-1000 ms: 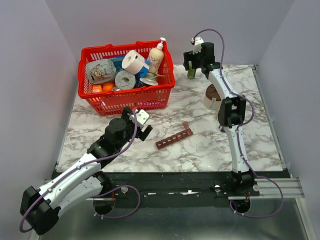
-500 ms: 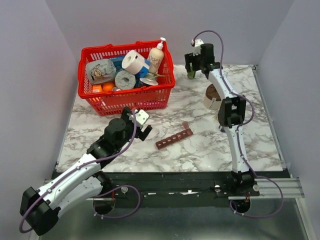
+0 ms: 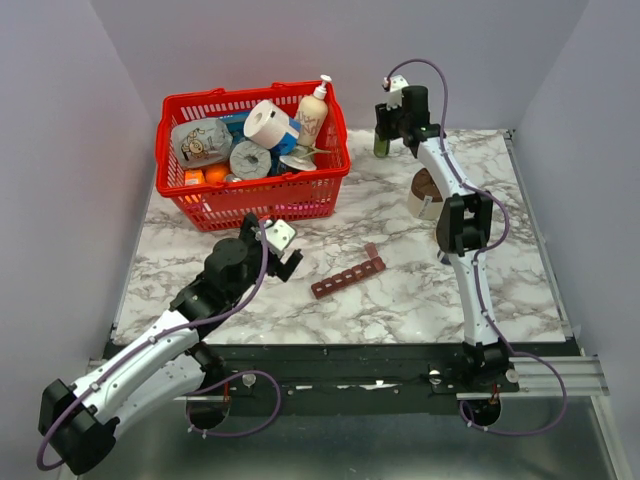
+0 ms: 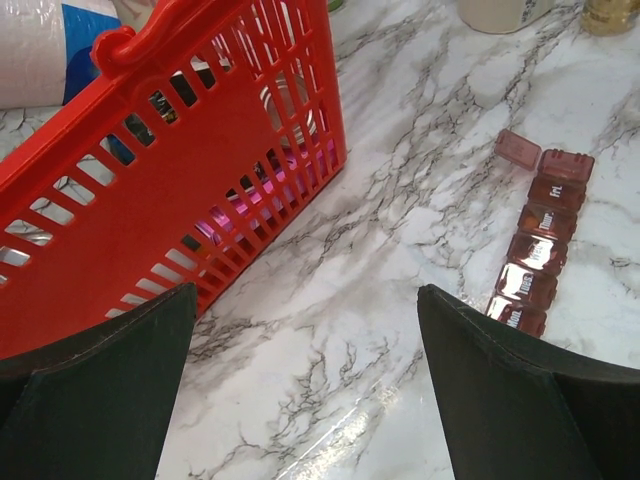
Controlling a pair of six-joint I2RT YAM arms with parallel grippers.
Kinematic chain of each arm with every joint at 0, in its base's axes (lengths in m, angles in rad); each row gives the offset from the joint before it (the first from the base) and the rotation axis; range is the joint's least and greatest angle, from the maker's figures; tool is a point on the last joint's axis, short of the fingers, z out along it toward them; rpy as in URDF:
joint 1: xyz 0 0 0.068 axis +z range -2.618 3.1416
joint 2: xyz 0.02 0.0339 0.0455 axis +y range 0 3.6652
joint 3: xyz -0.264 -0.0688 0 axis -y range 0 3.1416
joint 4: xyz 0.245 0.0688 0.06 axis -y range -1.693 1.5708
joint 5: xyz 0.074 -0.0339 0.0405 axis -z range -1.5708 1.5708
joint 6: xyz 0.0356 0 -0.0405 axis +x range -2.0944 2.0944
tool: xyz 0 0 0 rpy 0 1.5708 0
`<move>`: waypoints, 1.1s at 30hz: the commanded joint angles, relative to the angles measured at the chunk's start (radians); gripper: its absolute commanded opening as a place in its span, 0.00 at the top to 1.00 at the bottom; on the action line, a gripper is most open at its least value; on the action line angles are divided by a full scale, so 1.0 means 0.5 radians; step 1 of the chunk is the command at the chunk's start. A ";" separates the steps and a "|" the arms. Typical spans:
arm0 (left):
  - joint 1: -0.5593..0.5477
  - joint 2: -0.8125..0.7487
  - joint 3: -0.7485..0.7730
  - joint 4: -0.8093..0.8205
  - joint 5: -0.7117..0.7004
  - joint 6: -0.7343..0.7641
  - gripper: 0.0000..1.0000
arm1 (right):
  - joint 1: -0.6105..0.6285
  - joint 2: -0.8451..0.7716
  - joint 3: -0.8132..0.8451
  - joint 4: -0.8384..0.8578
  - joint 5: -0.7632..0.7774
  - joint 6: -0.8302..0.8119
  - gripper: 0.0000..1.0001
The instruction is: Sort the pills into containers
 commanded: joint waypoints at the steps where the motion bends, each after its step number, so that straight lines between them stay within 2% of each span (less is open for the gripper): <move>1: 0.014 -0.043 -0.007 -0.010 0.077 -0.019 0.01 | -0.003 -0.092 -0.136 0.052 -0.046 -0.053 0.57; 5: 0.014 -0.077 -0.013 -0.053 0.120 -0.037 0.01 | -0.012 -0.263 -0.301 0.079 -0.138 -0.007 0.61; 13: 0.014 -0.101 -0.053 -0.026 0.319 -0.037 0.01 | -0.009 -0.797 -0.951 0.183 -0.401 0.085 0.64; 17: 0.014 -0.107 -0.105 0.106 0.393 -0.053 0.01 | -0.009 -1.061 -1.306 0.211 -0.506 0.101 0.65; 19: 0.014 -0.104 -0.136 0.216 0.420 -0.071 0.01 | -0.012 -1.226 -1.467 0.223 -0.616 0.101 0.66; 20: 0.014 -0.086 -0.172 0.271 0.454 -0.092 0.01 | -0.009 -1.282 -1.659 0.251 -0.656 0.095 0.66; 25: 0.014 0.092 -0.289 0.833 0.565 -0.304 0.01 | -0.003 -1.629 -2.145 0.328 -0.852 0.070 0.66; 30: 0.014 0.539 -0.348 1.507 0.672 -0.519 0.01 | 0.013 -2.003 -2.489 0.312 -1.046 0.119 0.66; 33: 0.011 0.843 -0.262 1.753 0.764 -0.565 0.01 | 0.049 -2.181 -2.624 0.260 -1.120 0.147 0.66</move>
